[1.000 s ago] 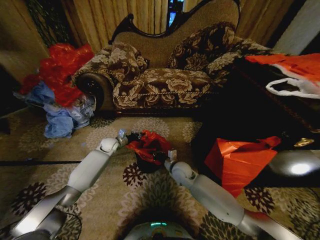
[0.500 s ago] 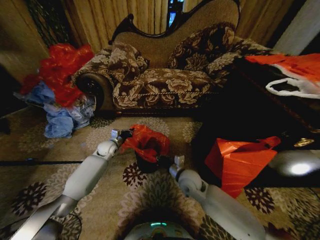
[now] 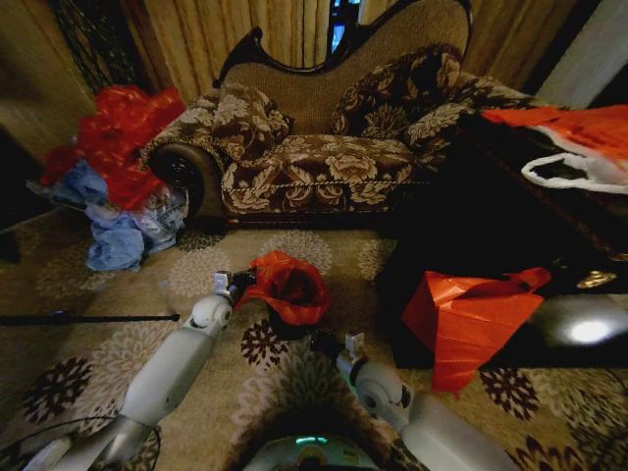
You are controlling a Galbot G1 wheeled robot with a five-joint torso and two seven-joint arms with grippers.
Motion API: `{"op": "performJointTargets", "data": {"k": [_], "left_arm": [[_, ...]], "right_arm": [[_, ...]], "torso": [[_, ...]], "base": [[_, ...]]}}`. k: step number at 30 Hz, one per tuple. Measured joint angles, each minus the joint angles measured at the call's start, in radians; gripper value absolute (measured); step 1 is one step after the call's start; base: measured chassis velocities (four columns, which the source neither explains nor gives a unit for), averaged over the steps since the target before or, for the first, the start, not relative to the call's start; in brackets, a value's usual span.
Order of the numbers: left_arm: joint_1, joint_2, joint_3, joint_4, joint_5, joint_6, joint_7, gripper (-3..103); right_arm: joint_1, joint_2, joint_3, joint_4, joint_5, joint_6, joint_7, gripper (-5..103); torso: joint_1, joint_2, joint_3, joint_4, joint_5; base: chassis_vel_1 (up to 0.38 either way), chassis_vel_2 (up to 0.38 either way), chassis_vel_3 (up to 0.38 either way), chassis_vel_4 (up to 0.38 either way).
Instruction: Place a garbage bag over the trash bin.
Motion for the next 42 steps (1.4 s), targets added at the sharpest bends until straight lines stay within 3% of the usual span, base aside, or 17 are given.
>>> {"op": "performJointTargets", "data": {"k": [10, 14, 16, 17, 19, 21, 24, 25, 31, 33, 38, 42], "left_arm": [[0.006, -0.010, -0.014, 0.021, 0.001, -0.006, 0.004, 0], [0.002, -0.020, -0.008, 0.021, 0.001, -0.007, 0.017, 0], [-0.001, -0.021, -0.007, 0.021, 0.002, -0.007, 0.020, 0], [-0.004, -0.021, -0.006, 0.022, 0.002, -0.007, 0.025, 0], [-0.003, -0.018, -0.005, 0.025, 0.004, -0.006, 0.033, 0], [-0.002, -0.016, -0.005, 0.026, 0.004, -0.006, 0.035, 0], [0.005, -0.016, -0.005, 0.032, 0.007, -0.007, 0.041, 0], [0.005, -0.016, -0.005, 0.032, 0.007, -0.007, 0.041, 0], [0.005, -0.019, 0.000, 0.034, 0.022, -0.008, 0.057, 0], [0.004, -0.020, 0.000, 0.034, 0.023, -0.009, 0.058, 0], [-0.002, -0.023, -0.002, 0.034, 0.023, -0.009, 0.062, 0], [-0.002, -0.020, -0.004, 0.033, 0.021, -0.009, 0.076, 0]], "right_arm": [[-0.030, 0.003, 0.026, 0.021, -0.012, -0.005, 0.040, -1], [-0.046, -0.035, 0.050, 0.104, -0.050, -0.028, 0.073, 15], [-0.046, -0.046, 0.056, 0.118, -0.097, -0.039, 0.058, 15], [-0.040, -0.057, 0.060, 0.123, -0.163, -0.043, 0.014, 25], [0.000, -0.059, 0.050, 0.109, -0.187, -0.042, -0.028, 37], [0.022, -0.056, 0.038, 0.100, -0.172, -0.039, -0.032, 37], [0.141, -0.041, -0.009, 0.057, -0.045, -0.042, -0.046, 52], [0.141, -0.041, -0.009, 0.057, -0.045, -0.042, -0.046, 52], [0.331, -0.023, -0.131, -0.031, 0.137, -0.077, -0.062, 80], [0.351, -0.019, -0.150, -0.043, 0.159, -0.082, -0.060, 80], [0.425, -0.010, -0.220, -0.111, 0.281, -0.117, -0.053, 99], [0.439, -0.003, -0.221, -0.150, 0.289, -0.115, -0.055, 100]], "torso": [[0.000, 0.000, 0.000, 0.0001, 0.0002], [0.000, 0.000, 0.000, -0.0001, -0.0001], [0.000, 0.000, 0.000, -0.0002, -0.0002], [0.000, 0.000, 0.000, -0.0003, 0.0001], [0.000, 0.000, 0.000, -0.0003, 0.0000], [0.000, 0.000, 0.000, -0.0002, 0.0003], [0.000, 0.000, 0.000, 0.0001, 0.0000], [0.000, 0.000, 0.000, 0.0001, 0.0000], [0.000, 0.000, 0.000, 0.0000, 0.0000], [0.000, 0.000, 0.000, 0.0001, 0.0000], [0.000, 0.000, 0.000, 0.0000, 0.0000], [0.000, 0.000, 0.000, -0.0001, 0.0001]], "base": [[0.000, 0.000, 0.000, 0.000], [0.000, 0.000, 0.000, 0.000], [0.000, 0.000, 0.000, 0.000], [0.000, 0.000, 0.000, 0.000], [0.000, 0.000, 0.000, 0.000], [0.000, 0.000, 0.000, 0.000], [0.000, 0.000, 0.000, 0.000], [0.000, 0.000, 0.000, 0.000], [0.000, 0.000, 0.000, 0.000], [0.000, 0.000, 0.000, 0.000], [0.000, 0.000, 0.000, 0.000], [0.000, 0.000, 0.000, 0.000]]}}
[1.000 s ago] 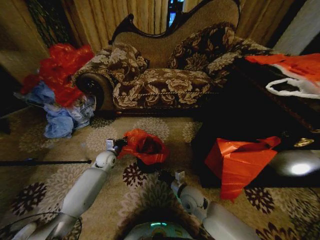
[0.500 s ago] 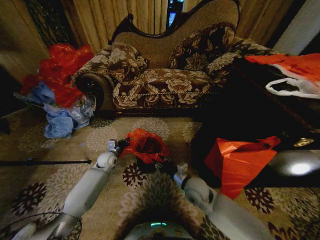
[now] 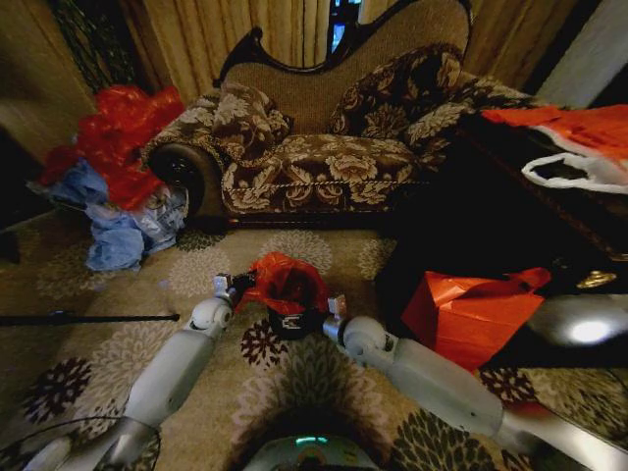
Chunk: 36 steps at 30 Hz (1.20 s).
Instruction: Place a garbage bag over the trash bin.
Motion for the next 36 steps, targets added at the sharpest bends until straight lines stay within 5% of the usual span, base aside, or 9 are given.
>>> {"op": "performJointTargets", "data": {"k": [25, 36], "left_arm": [[0.001, -0.016, 0.004, -0.004, 0.018, -0.001, 0.023, 0], [-0.001, -0.021, 0.003, -0.002, 0.019, -0.006, 0.021, 0]], "right_arm": [[0.011, 0.013, -0.050, -0.058, 0.021, 0.041, -0.004, 103], [0.011, 0.022, -0.060, -0.067, -0.005, 0.062, 0.002, 57]], "torso": [[0.000, 0.000, 0.000, 0.0000, -0.0001], [0.000, 0.000, 0.000, 0.0001, -0.0001]], "base": [[0.000, 0.000, 0.000, 0.000], [0.000, 0.000, 0.000, 0.000]]}}
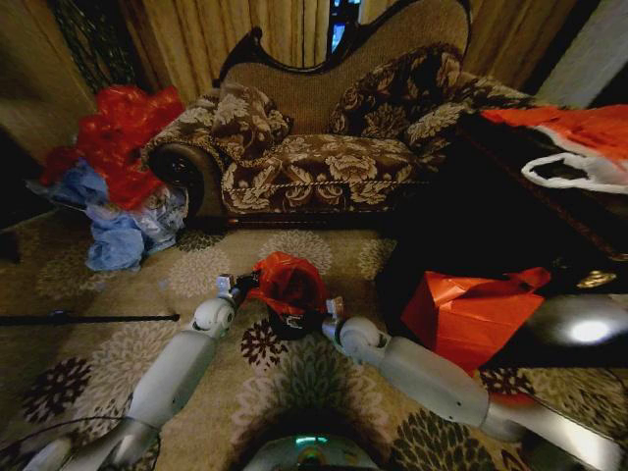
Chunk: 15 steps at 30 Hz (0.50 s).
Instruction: Place a garbage bag over the trash bin.
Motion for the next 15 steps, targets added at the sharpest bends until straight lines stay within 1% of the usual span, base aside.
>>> {"op": "performJointTargets", "data": {"k": [2, 5, 6, 7, 8, 9, 11, 13, 14, 15], "left_arm": [[-0.001, -0.001, 0.000, 0.001, 0.000, -0.001, 0.000, 0], [-0.002, -0.008, 0.002, 0.002, 0.000, -0.003, -0.001, 0], [-0.002, -0.008, 0.002, 0.002, 0.000, -0.003, -0.001, 0], [-0.002, -0.009, 0.002, 0.002, 0.000, -0.003, -0.001, 0], [-0.002, -0.011, 0.002, 0.003, 0.000, -0.004, -0.001, 0], [-0.002, -0.012, 0.002, 0.003, 0.000, -0.005, -0.002, 0], [-0.002, -0.013, 0.002, 0.003, 0.000, -0.006, -0.002, 0], [-0.002, -0.016, 0.002, 0.003, 0.000, -0.007, -0.004, 0], [-0.002, -0.016, 0.002, 0.003, 0.000, -0.007, -0.004, 0], [-0.002, -0.018, 0.002, 0.003, 0.000, -0.007, -0.005, 0]], "right_arm": [[-0.001, 0.000, -0.001, 0.000, 0.000, 0.005, -0.002, 57], [-0.007, -0.003, -0.003, 0.003, -0.001, 0.024, -0.007, 40], [-0.007, -0.003, -0.003, 0.003, -0.001, 0.024, -0.007, 40], [-0.008, -0.005, -0.004, 0.005, -0.002, 0.027, -0.007, 35], [-0.009, -0.007, -0.004, 0.007, -0.003, 0.029, -0.007, 35], [-0.011, -0.010, -0.005, 0.014, -0.006, 0.032, -0.006, 24], [-0.012, -0.012, -0.004, 0.017, -0.009, 0.034, -0.005, 24], [-0.016, -0.014, -0.004, 0.021, -0.018, 0.038, -0.003, 14], [-0.016, -0.014, -0.004, 0.021, -0.018, 0.038, -0.003, 14], [-0.019, -0.014, -0.004, 0.022, -0.022, 0.041, -0.002, 8]], "torso": [[0.000, 0.000, 0.000, 0.0000, 0.0000], [0.000, 0.000, 0.000, 0.0000, 0.0000], [0.000, 0.000, 0.000, 0.0000, 0.0000], [0.000, 0.000, 0.000, 0.0000, 0.0000], [0.000, 0.000, 0.000, 0.0000, 0.0000], [0.000, 0.000, 0.000, 0.0000, 0.0000], [0.000, 0.000, 0.000, 0.0000, 0.0000], [0.000, 0.000, 0.000, 0.0000, 0.0000], [0.000, 0.000, 0.000, 0.0000, 0.0000], [0.000, 0.000, 0.000, 0.0000, 0.0000]], "base": [[0.000, 0.000, 0.000, 0.000], [0.000, 0.000, 0.000, 0.000], [0.000, 0.000, 0.000, 0.000], [0.000, 0.000, 0.000, 0.000], [0.000, 0.000, 0.000, 0.000], [0.000, 0.000, 0.000, 0.000], [0.000, 0.000, 0.000, 0.000], [0.000, 0.000, 0.000, 0.000], [0.000, 0.000, 0.000, 0.000], [0.000, 0.000, 0.000, 0.000]]}}
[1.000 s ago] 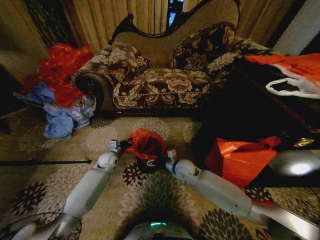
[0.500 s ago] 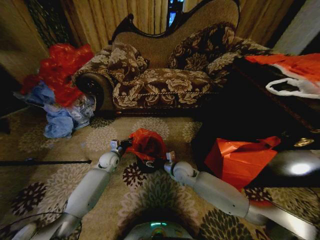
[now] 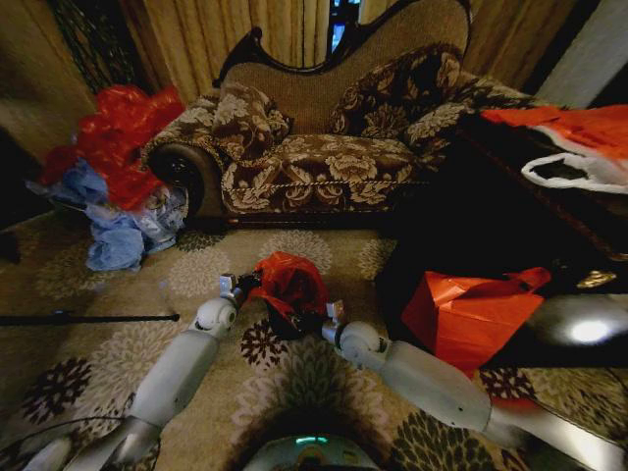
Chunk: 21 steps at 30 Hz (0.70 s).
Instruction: Place a garbage bag over the trash bin.
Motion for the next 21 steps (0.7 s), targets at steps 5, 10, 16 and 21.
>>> {"op": "performJointTargets", "data": {"k": [5, 10, 16, 21], "left_arm": [[0.007, -0.009, -0.003, -0.014, -0.001, 0.000, -0.029, 0], [0.025, -0.011, -0.022, -0.040, -0.003, 0.025, -0.086, 0], [0.009, -0.016, -0.023, 0.026, 0.019, 0.029, -0.096, 0], [-0.008, -0.050, -0.013, 0.098, 0.033, 0.028, -0.090, 0]], "right_arm": [[-0.025, 0.007, 0.001, 0.031, -0.018, 0.016, 0.028, 0], [-0.049, 0.017, -0.008, 0.076, -0.052, 0.032, 0.085, 0], [-0.067, 0.042, -0.010, 0.059, -0.076, 0.039, 0.091, 0], [-0.097, 0.071, -0.015, 0.031, -0.110, 0.040, 0.089, 0]], "torso": [[0.000, 0.000, 0.000, 0.0000, -0.0001], [0.000, 0.000, 0.000, 0.0000, 0.0000], [0.000, 0.000, 0.000, 0.0002, 0.0000], [0.000, 0.000, 0.000, 0.0000, 0.0000]], "base": [[0.000, 0.000, 0.000, 0.000], [0.000, 0.000, 0.000, 0.000], [0.000, 0.000, 0.000, 0.000], [0.000, 0.000, 0.000, 0.000]]}}
